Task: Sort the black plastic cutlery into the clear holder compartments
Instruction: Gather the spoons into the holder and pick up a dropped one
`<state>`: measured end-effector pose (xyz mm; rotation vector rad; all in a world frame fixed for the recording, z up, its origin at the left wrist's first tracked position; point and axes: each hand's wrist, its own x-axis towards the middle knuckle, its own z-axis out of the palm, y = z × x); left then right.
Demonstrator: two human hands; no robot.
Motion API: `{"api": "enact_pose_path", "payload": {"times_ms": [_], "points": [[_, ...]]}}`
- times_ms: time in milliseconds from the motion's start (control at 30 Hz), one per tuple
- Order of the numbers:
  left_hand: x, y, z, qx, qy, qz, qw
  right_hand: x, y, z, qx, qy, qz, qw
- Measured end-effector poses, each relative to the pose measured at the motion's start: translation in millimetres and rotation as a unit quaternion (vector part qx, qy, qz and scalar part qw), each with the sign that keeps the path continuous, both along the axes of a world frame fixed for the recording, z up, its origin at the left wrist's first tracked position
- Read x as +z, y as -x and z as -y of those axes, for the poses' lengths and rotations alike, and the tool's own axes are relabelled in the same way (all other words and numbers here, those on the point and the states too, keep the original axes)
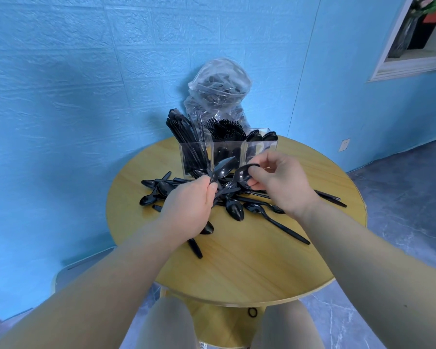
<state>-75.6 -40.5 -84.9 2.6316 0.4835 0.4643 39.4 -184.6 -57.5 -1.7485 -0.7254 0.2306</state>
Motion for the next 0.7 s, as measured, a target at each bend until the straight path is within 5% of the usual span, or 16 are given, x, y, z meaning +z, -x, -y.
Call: {"api": "enact_pose_path", "payload": {"times_ms": [467, 700], "points": [[6.9, -1.3, 5.8, -0.044, 0.058, 0.008, 0.997, -10.9, -0.5, -10.1, -0.039, -0.015, 0.091, 0.995], [8.4, -6.5, 3.9, -0.07, -0.023, -0.043, 0.996, -11.4, 1.4, -10.3, -0.067, -0.002, 0.174, 0.982]]}}
